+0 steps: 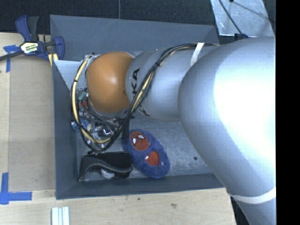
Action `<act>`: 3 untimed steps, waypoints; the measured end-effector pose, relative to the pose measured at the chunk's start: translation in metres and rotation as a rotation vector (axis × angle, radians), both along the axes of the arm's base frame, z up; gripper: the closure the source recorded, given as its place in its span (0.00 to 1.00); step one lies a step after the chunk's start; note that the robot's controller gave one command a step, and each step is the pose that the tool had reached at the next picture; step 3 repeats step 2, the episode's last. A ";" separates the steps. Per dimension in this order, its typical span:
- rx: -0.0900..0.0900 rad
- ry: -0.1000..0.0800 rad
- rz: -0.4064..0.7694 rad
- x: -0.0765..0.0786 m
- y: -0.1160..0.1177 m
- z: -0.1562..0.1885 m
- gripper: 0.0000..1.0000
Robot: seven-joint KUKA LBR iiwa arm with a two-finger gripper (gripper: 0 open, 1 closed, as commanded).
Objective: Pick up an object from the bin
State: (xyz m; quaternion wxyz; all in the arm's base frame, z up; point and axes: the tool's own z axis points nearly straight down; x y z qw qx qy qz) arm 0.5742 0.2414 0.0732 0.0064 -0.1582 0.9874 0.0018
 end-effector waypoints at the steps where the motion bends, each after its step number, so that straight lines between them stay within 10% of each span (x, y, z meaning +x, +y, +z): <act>1: 0.000 0.001 -0.003 0.000 -0.001 0.001 1.00; 2: -0.001 0.000 -0.013 -0.007 -0.017 0.181 1.00; 3: -0.001 0.000 -0.013 -0.007 -0.017 0.181 1.00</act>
Offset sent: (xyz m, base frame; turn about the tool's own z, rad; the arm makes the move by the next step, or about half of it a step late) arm 0.0000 0.0000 0.0000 0.0000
